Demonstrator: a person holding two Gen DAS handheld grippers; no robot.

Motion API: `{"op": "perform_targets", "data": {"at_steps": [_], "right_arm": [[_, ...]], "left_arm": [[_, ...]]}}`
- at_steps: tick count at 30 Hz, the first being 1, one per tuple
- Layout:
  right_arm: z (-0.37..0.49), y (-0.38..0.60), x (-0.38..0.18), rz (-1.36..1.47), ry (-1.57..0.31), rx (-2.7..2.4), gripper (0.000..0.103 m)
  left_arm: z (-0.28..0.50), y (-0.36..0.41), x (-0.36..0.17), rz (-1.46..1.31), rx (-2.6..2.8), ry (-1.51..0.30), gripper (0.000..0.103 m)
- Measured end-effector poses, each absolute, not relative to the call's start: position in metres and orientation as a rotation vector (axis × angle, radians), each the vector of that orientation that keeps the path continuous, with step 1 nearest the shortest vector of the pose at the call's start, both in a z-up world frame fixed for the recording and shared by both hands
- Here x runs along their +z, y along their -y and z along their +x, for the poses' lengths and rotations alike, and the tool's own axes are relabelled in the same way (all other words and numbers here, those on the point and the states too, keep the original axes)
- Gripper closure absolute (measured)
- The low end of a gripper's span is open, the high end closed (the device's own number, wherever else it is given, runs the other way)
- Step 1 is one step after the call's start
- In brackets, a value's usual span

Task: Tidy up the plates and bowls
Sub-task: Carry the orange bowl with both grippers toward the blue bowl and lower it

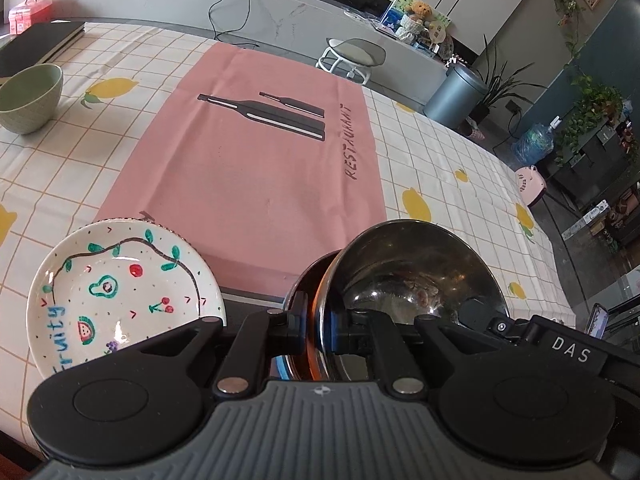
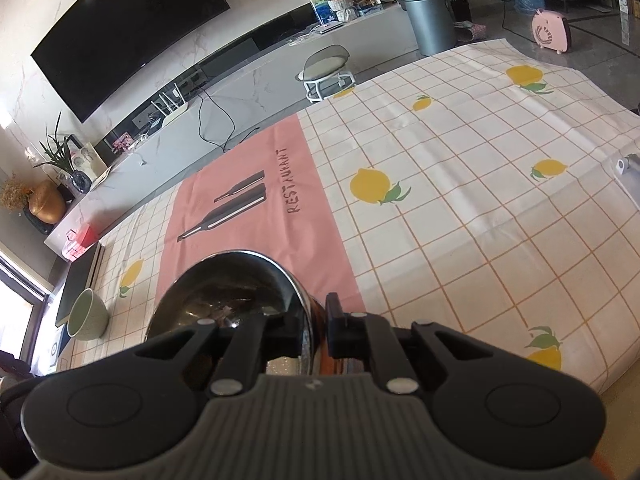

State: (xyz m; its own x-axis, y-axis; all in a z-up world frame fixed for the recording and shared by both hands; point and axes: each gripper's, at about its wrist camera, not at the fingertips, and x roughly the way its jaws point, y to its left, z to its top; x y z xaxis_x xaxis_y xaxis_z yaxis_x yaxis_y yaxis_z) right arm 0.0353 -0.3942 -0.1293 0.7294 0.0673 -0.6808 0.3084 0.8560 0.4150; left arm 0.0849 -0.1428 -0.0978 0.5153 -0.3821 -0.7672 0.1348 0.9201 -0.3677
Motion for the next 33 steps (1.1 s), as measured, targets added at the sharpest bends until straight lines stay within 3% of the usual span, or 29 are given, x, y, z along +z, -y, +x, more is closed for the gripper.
{"op": "perform_targets", "data": {"at_steps": [24, 33], "right_arm": [[0.034, 0.392, -0.146, 0.538, -0.688, -0.097, 0.091], [0.035, 0.399, -0.152, 0.591, -0.714, -0.084, 0.092]], "left_arm": [[0.079, 0.154, -0.094, -0.137, -0.314, -0.942, 0.093], [0.077, 0.152, -0.087, -0.132, -0.326, -0.930, 0.087]]}}
